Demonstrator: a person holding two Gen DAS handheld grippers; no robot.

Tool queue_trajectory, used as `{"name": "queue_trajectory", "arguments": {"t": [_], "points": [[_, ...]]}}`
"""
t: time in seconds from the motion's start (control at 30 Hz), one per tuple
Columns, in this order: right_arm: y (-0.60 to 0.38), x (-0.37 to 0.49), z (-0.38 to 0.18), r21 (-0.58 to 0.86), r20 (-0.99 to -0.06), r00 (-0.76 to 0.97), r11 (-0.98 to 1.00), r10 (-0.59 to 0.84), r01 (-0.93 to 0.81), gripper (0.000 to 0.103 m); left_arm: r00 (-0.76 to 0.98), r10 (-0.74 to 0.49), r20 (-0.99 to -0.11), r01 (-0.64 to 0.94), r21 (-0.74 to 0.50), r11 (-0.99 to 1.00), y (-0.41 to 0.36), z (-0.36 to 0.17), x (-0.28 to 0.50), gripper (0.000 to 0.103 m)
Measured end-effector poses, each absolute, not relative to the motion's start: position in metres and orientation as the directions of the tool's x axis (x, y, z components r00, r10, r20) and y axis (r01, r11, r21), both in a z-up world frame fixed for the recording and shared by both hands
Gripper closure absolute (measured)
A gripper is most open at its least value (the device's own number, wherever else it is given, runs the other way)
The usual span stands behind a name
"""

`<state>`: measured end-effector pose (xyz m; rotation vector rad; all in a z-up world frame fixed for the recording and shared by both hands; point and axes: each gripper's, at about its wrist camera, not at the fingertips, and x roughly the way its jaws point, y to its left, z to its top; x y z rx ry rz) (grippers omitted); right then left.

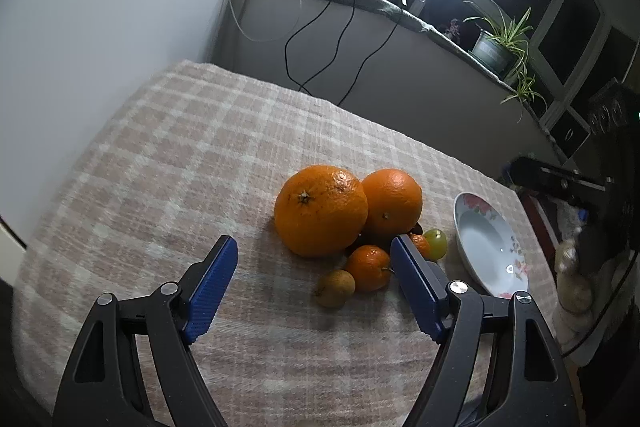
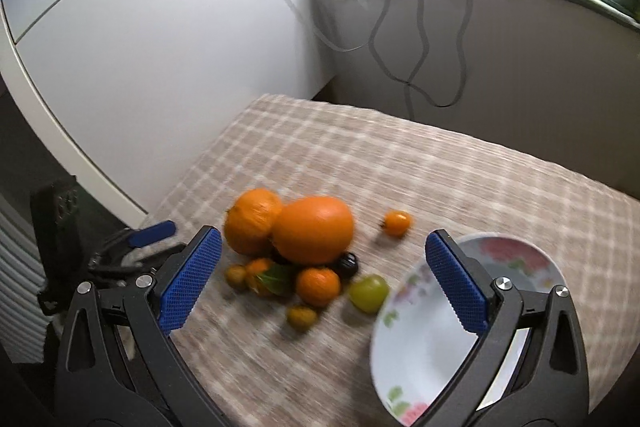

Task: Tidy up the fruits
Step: 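Move the right gripper toward the large orange in the fruit pile, then close the right gripper around the large orange and lift it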

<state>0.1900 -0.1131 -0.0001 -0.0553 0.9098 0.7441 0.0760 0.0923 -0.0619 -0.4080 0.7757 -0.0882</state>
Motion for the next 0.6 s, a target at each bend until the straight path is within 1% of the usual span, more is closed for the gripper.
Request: {"name": "queue_trajectory", "arguments": {"t": [0.33, 0.6], "points": [[-0.047, 0.210, -0.021, 0.271, -0.806, 0.224, 0.677, 0.548, -0.684, 0.000, 0.695, -0.282, -0.661, -0.075, -0.456, 0.887, 0.096, -0.077, 0.088, 0.025], [-0.010, 0.217, -0.036, 0.260, -0.846, 0.146, 0.635, 0.513, -0.727, 0.000, 0.683, -0.320, -0.657, -0.088, -0.508, 0.857, 0.098, -0.089, 0.098, 0.032]]}}
